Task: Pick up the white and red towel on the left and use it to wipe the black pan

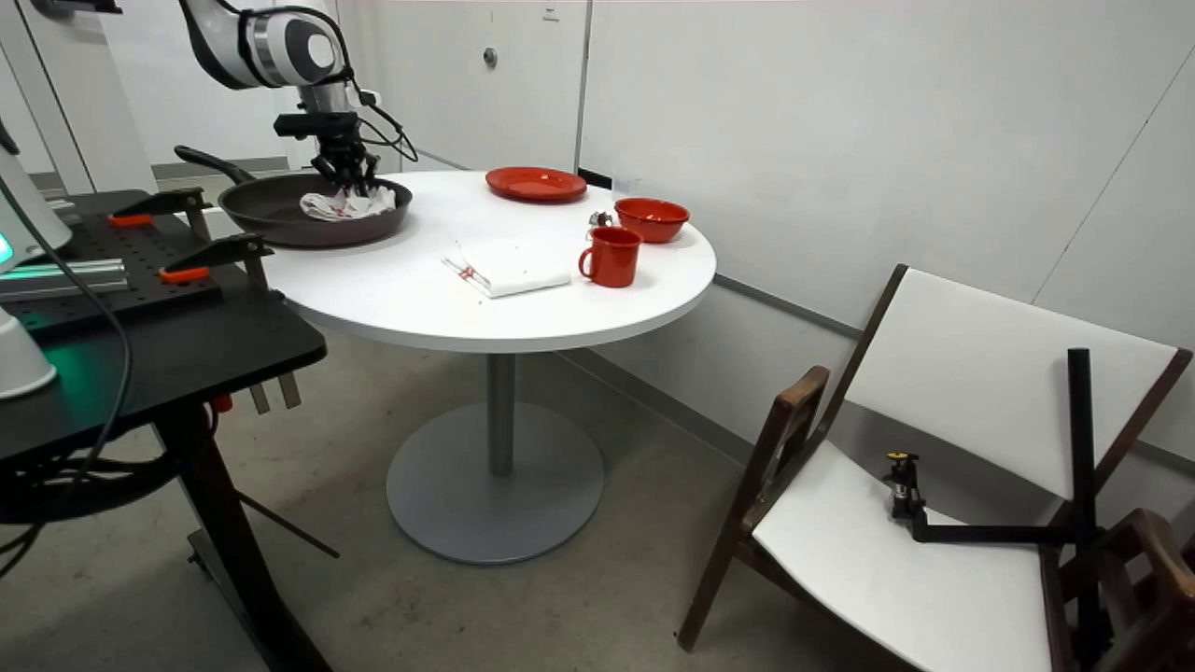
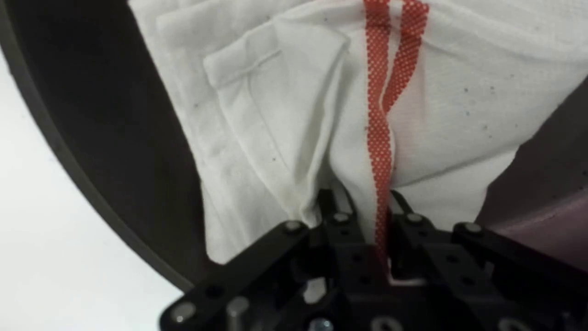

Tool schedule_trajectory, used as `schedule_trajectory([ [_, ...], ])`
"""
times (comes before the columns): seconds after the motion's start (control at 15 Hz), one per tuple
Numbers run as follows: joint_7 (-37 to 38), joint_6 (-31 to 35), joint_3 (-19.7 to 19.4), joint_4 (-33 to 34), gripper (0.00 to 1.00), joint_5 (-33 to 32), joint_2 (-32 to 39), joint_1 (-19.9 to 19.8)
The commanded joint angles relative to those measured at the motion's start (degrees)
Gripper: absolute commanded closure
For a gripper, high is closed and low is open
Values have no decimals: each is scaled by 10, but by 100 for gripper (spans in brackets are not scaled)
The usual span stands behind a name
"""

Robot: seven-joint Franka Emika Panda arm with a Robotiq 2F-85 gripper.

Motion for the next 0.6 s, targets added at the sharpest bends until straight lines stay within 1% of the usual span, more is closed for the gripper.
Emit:
schedule_trajectory([
  [0.0, -8, -18, 33, 40, 95, -34, 23, -2],
  [0.13, -9, -21, 44, 47, 95, -46, 25, 3],
  [0.27, -12, -22, 57, 52, 95, -49, 27, -3],
  [0.4, -17, -16, 66, 53, 95, -45, 29, -18],
  [0.53, -16, -11, 66, 49, 95, -41, 30, -33],
])
